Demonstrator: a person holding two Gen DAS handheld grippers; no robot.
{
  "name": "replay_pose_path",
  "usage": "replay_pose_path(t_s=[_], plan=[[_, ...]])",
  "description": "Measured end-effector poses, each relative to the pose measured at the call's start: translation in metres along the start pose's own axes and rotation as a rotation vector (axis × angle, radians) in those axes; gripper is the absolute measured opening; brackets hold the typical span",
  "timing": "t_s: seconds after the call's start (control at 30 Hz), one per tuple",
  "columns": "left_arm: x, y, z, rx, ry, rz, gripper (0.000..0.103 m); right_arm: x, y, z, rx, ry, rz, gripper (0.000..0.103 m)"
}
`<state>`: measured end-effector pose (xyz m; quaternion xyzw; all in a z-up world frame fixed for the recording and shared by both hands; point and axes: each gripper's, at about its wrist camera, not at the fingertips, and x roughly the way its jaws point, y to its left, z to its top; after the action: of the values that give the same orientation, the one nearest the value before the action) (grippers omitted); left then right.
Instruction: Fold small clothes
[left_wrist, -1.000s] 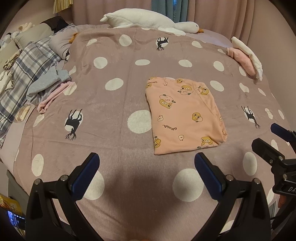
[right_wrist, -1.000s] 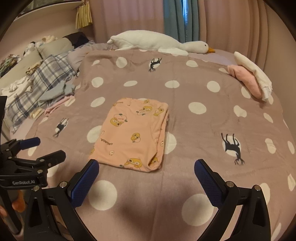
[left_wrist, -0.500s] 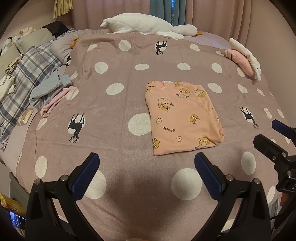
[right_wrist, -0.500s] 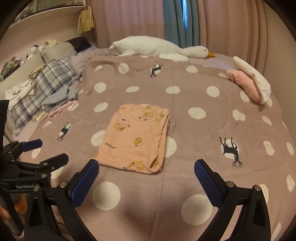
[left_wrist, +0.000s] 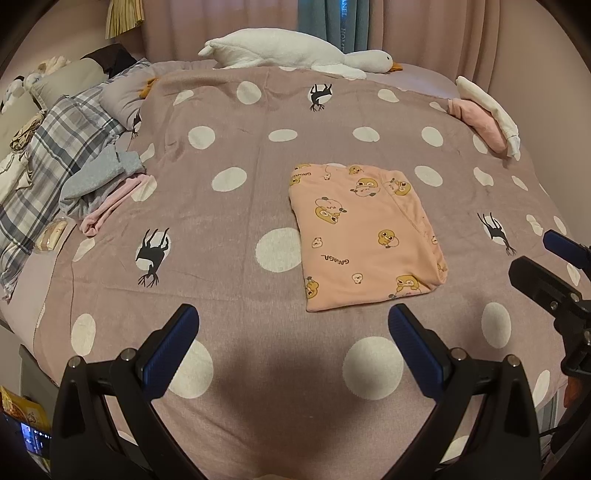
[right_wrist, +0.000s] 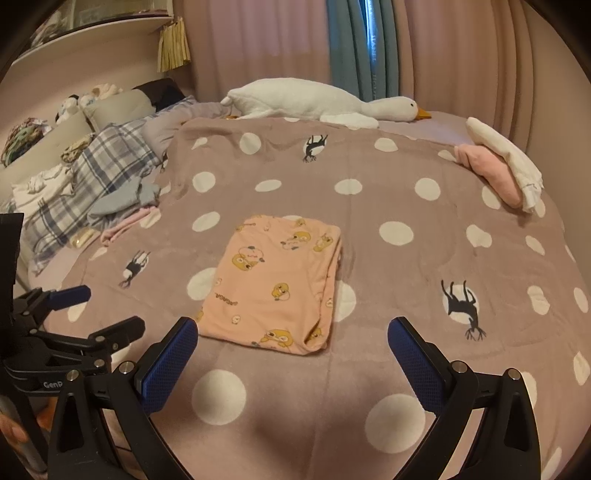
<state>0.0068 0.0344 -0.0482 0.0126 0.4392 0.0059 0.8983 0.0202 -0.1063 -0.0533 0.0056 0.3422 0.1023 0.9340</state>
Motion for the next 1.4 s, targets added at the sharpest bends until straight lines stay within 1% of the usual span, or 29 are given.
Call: replay_pose_path(t_s=[1.4], plan=[[0.0033,0.0018,-0.0002,0.002,0.009,0.004,0.103,0.0016,0.0053,0.0092,-0.014,-0.013,0.025,0.102]])
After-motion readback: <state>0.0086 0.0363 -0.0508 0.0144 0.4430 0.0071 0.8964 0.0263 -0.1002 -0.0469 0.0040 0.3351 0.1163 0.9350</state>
